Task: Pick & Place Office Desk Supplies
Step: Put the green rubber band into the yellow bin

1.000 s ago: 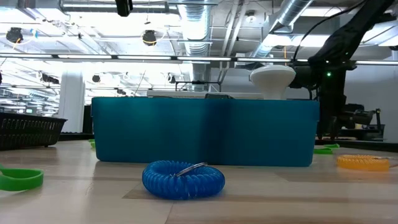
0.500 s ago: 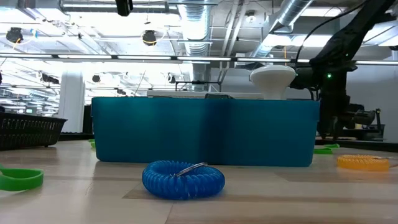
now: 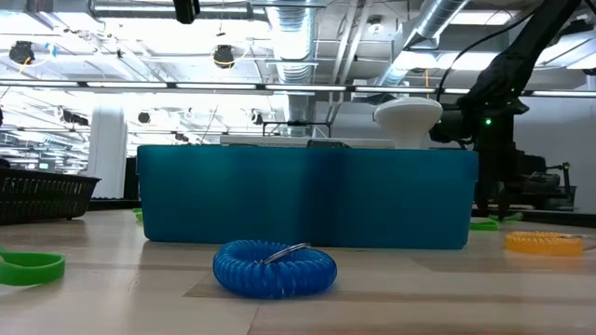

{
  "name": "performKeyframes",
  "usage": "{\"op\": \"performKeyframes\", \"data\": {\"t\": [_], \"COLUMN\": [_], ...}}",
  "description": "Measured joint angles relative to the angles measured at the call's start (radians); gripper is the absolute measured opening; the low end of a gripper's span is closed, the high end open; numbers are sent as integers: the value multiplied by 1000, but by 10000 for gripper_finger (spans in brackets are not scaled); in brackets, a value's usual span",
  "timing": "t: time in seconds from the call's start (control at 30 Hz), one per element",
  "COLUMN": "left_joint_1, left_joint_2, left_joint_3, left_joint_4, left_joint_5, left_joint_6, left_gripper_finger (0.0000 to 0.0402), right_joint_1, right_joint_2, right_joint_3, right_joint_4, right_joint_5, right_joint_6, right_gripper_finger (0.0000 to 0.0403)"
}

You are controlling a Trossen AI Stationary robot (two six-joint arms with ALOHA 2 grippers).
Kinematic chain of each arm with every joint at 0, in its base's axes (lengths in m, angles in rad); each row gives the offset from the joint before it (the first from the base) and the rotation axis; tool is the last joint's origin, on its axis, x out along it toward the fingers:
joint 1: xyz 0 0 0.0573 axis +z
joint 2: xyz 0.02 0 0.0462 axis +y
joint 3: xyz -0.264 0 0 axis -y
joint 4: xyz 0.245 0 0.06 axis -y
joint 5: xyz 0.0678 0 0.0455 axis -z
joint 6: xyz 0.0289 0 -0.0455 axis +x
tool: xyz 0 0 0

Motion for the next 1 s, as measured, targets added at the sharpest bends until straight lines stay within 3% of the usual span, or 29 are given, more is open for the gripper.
{"op": "performKeyframes", "data": {"t": [0.47,0.63,0.8,1.0], "left_joint_1": [-2,-2,-2,-2], "left_joint_2": [0,0,0,0], "left_joint_3": [0,0,0,0], "left_joint_4": [0,0,0,0], "left_joint_5": [0,0,0,0], "left_joint_6": [-2,-1,-2,-3], "left_gripper_finger": [155,155,155,155], "right_joint_1": [-50,-61,-58,-31], "right_joint_2": [-4,-4,-3,-12], "right_joint_3": [-3,-4,-6,-9], "right_joint_4": [-8,-14,-21,-11], "right_joint_5": [26,35,42,51], "right_joint_6": [2,5,5,16], "right_gripper_finger": [117,81,15,5]}}
